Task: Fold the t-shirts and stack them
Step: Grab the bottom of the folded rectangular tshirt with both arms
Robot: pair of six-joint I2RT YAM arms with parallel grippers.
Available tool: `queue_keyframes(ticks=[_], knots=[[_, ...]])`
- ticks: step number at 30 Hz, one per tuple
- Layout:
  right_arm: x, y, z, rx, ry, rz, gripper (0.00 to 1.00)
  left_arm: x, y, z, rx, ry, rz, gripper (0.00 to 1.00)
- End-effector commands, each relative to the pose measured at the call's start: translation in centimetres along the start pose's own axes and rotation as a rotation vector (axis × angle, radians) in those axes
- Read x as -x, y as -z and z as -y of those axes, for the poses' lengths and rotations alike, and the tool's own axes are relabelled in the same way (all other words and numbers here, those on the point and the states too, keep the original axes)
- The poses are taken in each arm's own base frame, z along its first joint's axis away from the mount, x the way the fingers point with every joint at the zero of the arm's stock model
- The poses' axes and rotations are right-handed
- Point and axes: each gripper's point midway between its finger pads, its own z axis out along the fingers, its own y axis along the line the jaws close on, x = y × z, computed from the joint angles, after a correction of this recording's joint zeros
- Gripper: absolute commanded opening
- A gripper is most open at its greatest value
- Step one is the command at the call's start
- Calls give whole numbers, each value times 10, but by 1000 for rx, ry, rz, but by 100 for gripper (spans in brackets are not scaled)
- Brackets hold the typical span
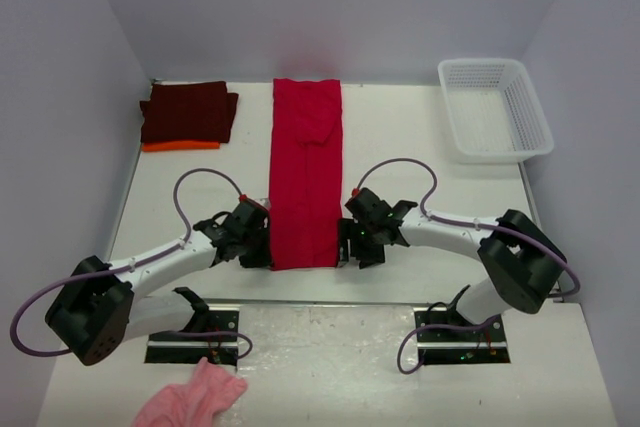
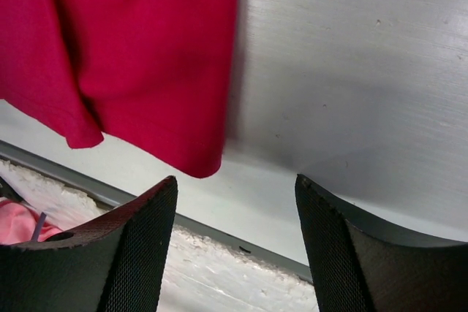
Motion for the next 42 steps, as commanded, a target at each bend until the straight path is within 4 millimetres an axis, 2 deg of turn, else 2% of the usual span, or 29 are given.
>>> queue_keyframes(ticks=[1, 22, 28, 42], knots=[[11, -5, -3, -2, -21, 28, 67, -3, 1, -2, 0, 2, 1, 0], [26, -22, -9, -12, -47, 2, 50, -4, -1, -1, -7, -12, -5, 0], [22, -29, -8, -11, -60, -18, 46, -4, -1, 0, -11, -12, -4, 0], [11, -26, 6, -36, -89, -6, 39, -1, -3, 2, -11, -21, -9, 0]])
